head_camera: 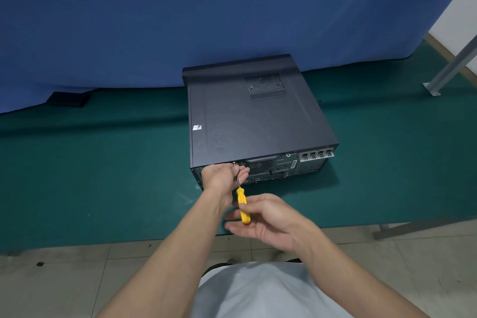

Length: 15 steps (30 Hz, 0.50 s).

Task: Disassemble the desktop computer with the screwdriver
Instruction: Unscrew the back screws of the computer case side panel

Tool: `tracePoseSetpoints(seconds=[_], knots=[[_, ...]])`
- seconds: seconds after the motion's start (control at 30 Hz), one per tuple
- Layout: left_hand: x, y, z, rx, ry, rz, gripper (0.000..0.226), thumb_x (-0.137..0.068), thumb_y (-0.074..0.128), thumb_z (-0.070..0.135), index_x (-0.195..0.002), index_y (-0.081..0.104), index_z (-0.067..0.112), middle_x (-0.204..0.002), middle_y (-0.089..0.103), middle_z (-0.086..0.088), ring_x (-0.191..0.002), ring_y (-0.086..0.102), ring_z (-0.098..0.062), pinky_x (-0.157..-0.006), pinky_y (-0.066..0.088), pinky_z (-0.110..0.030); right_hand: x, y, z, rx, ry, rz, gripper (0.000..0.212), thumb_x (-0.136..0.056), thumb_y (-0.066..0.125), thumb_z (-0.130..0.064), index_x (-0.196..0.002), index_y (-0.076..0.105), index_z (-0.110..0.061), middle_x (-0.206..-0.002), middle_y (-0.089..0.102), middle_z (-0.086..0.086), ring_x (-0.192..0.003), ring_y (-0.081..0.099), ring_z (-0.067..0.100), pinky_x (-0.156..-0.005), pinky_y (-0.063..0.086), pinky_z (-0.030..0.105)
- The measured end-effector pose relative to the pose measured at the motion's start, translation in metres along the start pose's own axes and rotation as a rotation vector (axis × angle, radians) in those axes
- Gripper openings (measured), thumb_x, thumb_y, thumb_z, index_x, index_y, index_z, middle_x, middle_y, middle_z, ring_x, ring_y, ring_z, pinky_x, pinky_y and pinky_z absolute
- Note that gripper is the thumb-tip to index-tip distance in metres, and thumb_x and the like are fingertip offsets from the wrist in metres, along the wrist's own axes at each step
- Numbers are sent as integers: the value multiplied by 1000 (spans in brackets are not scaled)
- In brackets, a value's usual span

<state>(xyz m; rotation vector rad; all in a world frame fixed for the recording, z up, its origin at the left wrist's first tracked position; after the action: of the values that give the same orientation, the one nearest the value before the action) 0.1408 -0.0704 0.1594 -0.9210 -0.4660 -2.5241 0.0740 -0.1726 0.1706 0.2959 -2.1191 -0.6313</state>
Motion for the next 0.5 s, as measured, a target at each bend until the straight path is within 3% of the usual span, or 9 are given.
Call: tracePoseSetpoints(seconds=[0.07, 0.2, 0.27, 0.33, 0.4, 0.5], knots=[[0, 0, 0, 33, -18, -27, 13, -92, 45, -16, -88, 53, -6, -82, 63, -26, -76, 67, -34, -60, 60, -30, 0, -2, 1, -3, -42, 42, 12, -92, 52, 8, -104, 56, 10, -88, 61, 24, -71, 69, 32, -66, 59, 34], [-1, -2, -5, -102, 47, 39, 11, -84, 61, -15, -89, 58, -5, -86, 68, -22, -77, 72, -30, -64, 60, -31, -5, 4, 9, 522, -198, 386, 17, -85, 66, 0, -97, 57, -9, -92, 63, 11, -63, 72, 19, -63, 59, 27], [-3, -1, -8, -163, 85, 85, 16, -83, 64, -14, -86, 59, 1, -84, 69, -19, -75, 73, -26, -68, 59, -32, -7, 5, 12, 673, -236, 463, 21, -83, 69, -3, -95, 56, -14, -97, 62, 11, -58, 71, 16, -58, 58, 25], [-3, 1, -8, -149, 87, 105, 17, -87, 59, -13, -82, 57, 3, -83, 69, -19, -72, 73, -24, -67, 59, -31, -7, 3, 11, 611, -231, 417, 18, -86, 67, -4, -97, 56, -13, -94, 64, 11, -60, 71, 17, -57, 58, 25], [-3, 2, -7, -92, 56, 76, 17, -91, 52, -13, -82, 56, 0, -82, 68, -20, -72, 72, -26, -62, 60, -29, -6, 0, 6, 360, -155, 267, 9, -92, 60, -5, -100, 57, -4, -89, 65, 15, -65, 69, 21, -60, 57, 28], [0, 1, -4, 29, -2, -13, 13, -93, 44, -16, -91, 54, -7, -83, 65, -25, -72, 70, -31, -59, 60, -29, -3, -4, 0, 11, -35, 49, 13, -97, 49, -2, -106, 55, 5, -85, 64, 22, -68, 67, 29, -63, 57, 35]])
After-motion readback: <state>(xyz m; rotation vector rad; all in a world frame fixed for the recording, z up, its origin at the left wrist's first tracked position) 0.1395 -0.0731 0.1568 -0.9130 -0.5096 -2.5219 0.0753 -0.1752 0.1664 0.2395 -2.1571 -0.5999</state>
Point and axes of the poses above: each hand's wrist, its own x-axis away from the middle knuckle, its own y-axis out of the palm, z = x × y, the point moved 1 cm from there along -x, towards the middle knuckle
